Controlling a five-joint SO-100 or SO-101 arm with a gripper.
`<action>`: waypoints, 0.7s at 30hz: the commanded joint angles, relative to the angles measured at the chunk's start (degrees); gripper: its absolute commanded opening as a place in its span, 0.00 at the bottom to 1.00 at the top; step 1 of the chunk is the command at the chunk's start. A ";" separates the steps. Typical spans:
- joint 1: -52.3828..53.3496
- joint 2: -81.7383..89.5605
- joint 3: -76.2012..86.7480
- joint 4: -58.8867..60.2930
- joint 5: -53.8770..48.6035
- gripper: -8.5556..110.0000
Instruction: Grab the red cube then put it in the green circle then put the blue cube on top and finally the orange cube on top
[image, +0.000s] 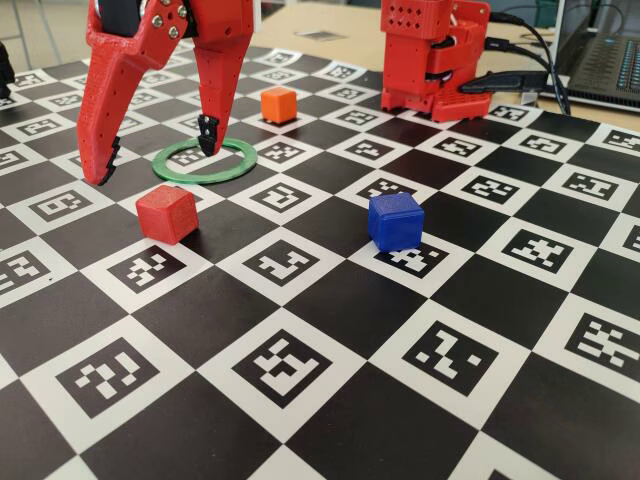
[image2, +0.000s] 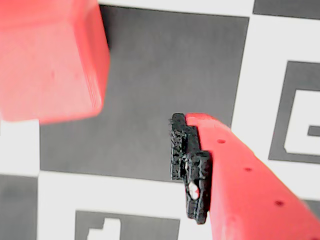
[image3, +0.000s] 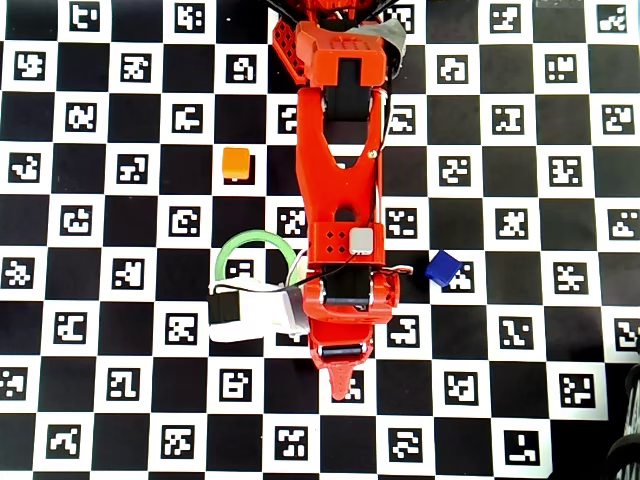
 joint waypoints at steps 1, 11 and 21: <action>0.26 1.41 0.44 -2.29 0.18 0.48; 1.05 -1.05 3.60 -8.53 0.18 0.48; 0.88 -1.85 2.20 -9.14 -0.18 0.48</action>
